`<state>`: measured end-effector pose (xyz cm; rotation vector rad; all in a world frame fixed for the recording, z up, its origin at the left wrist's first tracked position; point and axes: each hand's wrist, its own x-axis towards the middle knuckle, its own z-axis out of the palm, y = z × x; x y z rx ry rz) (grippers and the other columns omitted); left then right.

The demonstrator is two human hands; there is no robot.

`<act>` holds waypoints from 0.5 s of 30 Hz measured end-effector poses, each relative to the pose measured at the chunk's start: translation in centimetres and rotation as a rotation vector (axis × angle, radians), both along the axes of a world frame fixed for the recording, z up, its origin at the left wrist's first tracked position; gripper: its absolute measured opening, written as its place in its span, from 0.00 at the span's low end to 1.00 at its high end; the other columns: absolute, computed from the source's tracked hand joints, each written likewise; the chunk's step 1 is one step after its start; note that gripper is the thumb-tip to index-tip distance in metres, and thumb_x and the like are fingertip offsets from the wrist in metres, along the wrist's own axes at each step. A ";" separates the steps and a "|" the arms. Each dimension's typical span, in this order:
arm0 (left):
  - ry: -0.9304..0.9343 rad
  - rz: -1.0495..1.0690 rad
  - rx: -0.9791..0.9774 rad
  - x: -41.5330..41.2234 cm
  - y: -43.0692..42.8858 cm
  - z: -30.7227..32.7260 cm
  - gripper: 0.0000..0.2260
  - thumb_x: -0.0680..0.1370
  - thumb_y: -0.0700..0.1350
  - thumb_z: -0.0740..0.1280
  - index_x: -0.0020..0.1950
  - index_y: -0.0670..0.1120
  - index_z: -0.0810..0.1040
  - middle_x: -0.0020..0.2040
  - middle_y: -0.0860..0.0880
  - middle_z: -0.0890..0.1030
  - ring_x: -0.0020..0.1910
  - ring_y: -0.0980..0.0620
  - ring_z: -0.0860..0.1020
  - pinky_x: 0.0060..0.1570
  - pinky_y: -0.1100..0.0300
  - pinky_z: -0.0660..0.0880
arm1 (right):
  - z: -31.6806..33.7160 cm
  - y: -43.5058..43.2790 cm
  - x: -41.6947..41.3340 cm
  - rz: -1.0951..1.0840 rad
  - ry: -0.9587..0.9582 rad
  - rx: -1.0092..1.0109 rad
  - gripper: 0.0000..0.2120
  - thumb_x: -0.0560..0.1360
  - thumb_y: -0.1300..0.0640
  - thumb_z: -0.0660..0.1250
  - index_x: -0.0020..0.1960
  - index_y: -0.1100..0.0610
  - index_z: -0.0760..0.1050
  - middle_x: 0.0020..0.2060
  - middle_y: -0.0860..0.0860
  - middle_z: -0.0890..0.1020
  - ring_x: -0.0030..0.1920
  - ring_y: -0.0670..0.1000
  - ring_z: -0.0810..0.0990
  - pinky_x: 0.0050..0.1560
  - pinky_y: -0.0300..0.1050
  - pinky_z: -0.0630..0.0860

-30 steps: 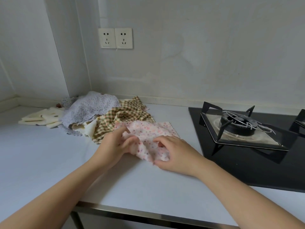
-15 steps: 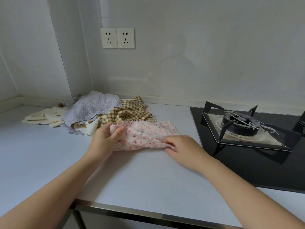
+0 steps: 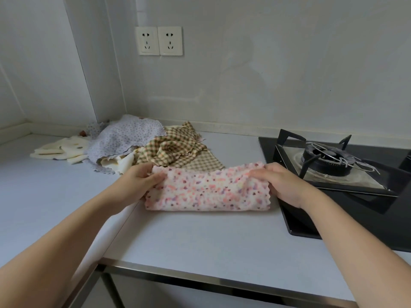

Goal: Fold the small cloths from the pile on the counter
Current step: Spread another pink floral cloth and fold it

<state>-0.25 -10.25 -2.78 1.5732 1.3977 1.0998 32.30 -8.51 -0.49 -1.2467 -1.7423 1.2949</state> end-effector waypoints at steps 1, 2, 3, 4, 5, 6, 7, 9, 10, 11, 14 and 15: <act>0.004 -0.003 -0.026 0.0 -0.1 0.1 0.10 0.80 0.42 0.65 0.39 0.43 0.70 0.30 0.55 0.75 0.29 0.59 0.74 0.26 0.67 0.69 | 0.0 0.0 0.0 -0.015 -0.014 -0.043 0.27 0.69 0.46 0.72 0.55 0.67 0.77 0.50 0.61 0.84 0.57 0.62 0.81 0.66 0.62 0.71; 0.023 0.002 -0.042 -0.1 0.0 0.1 0.11 0.79 0.42 0.65 0.39 0.42 0.70 0.30 0.55 0.75 0.27 0.59 0.73 0.25 0.68 0.68 | 0.0 -0.1 -0.1 -0.018 -0.039 -0.059 0.22 0.72 0.48 0.71 0.53 0.67 0.77 0.51 0.61 0.84 0.57 0.63 0.81 0.65 0.61 0.72; 0.052 0.019 -0.046 -0.1 0.0 0.2 0.11 0.79 0.43 0.66 0.40 0.40 0.70 0.31 0.53 0.75 0.28 0.58 0.74 0.25 0.67 0.69 | 0.0 -0.1 -0.1 -0.015 -0.074 -0.057 0.15 0.75 0.52 0.69 0.50 0.65 0.78 0.50 0.60 0.85 0.55 0.61 0.82 0.61 0.58 0.75; 0.092 0.041 -0.039 0.0 0.1 0.2 0.11 0.79 0.44 0.67 0.42 0.39 0.71 0.33 0.50 0.75 0.31 0.56 0.74 0.27 0.65 0.70 | 0.1 -0.2 -0.2 0.001 -0.114 -0.046 0.10 0.78 0.56 0.67 0.48 0.63 0.78 0.48 0.58 0.85 0.52 0.58 0.84 0.55 0.53 0.78; 0.149 0.078 -0.021 0.2 0.2 0.1 0.11 0.79 0.44 0.67 0.42 0.39 0.71 0.35 0.49 0.74 0.33 0.53 0.73 0.30 0.62 0.70 | 0.1 -0.1 -0.2 0.000 -0.151 -0.031 0.08 0.79 0.58 0.65 0.47 0.62 0.79 0.46 0.57 0.86 0.48 0.56 0.84 0.49 0.47 0.78; 0.225 0.125 0.017 0.3 0.3 -0.2 0.11 0.79 0.44 0.66 0.40 0.40 0.70 0.34 0.48 0.72 0.33 0.52 0.71 0.31 0.61 0.68 | 0.1 -0.1 -0.2 0.007 -0.177 -0.021 0.08 0.79 0.59 0.65 0.47 0.62 0.80 0.45 0.57 0.86 0.46 0.54 0.84 0.46 0.44 0.77; 0.319 0.184 0.066 0.6 0.3 -0.3 0.13 0.79 0.44 0.65 0.38 0.42 0.68 0.33 0.49 0.70 0.33 0.51 0.68 0.31 0.59 0.66 | 0.0 -0.1 -0.3 0.004 -0.207 -0.016 0.09 0.79 0.59 0.65 0.47 0.63 0.80 0.43 0.57 0.85 0.43 0.53 0.83 0.46 0.45 0.76; 0.473 0.278 0.161 1.3 0.3 -0.6 0.15 0.79 0.43 0.64 0.35 0.44 0.64 0.31 0.50 0.68 0.31 0.51 0.65 0.30 0.57 0.61 | -0.2 -0.2 -0.8 -0.016 -0.259 0.000 0.12 0.78 0.57 0.66 0.45 0.67 0.78 0.38 0.58 0.81 0.39 0.55 0.78 0.44 0.49 0.72; 0.516 0.310 0.197 1.6 0.4 -0.7 0.15 0.79 0.43 0.63 0.34 0.45 0.63 0.31 0.50 0.69 0.31 0.51 0.66 0.30 0.56 0.60 | -0.3 -0.3 -1.0 -0.035 -0.280 0.001 0.14 0.76 0.54 0.66 0.43 0.66 0.76 0.36 0.58 0.77 0.37 0.55 0.73 0.41 0.50 0.68; 0.545 0.333 0.223 1.9 0.4 -0.7 0.15 0.80 0.43 0.62 0.35 0.45 0.63 0.31 0.50 0.70 0.32 0.50 0.67 0.30 0.56 0.60 | -0.3 -0.3 -1.2 -0.068 -0.296 0.007 0.13 0.74 0.52 0.65 0.39 0.62 0.73 0.34 0.57 0.71 0.36 0.54 0.68 0.40 0.50 0.63; 0.667 0.369 0.292 2.5 0.8 -0.9 0.11 0.81 0.44 0.59 0.39 0.46 0.64 0.32 0.50 0.71 0.35 0.45 0.70 0.31 0.54 0.60 | -0.7 0.1 -1.5 -0.183 -0.382 0.113 0.17 0.75 0.55 0.62 0.31 0.54 0.59 0.26 0.50 0.61 0.29 0.51 0.60 0.34 0.45 0.56; 0.722 0.381 0.320 2.7 0.9 -1.0 0.10 0.81 0.44 0.58 0.41 0.45 0.64 0.33 0.49 0.71 0.36 0.44 0.71 0.31 0.55 0.60 | -0.8 0.2 -1.6 -0.222 -0.440 0.159 0.18 0.76 0.56 0.61 0.31 0.53 0.58 0.25 0.49 0.60 0.27 0.50 0.59 0.32 0.44 0.54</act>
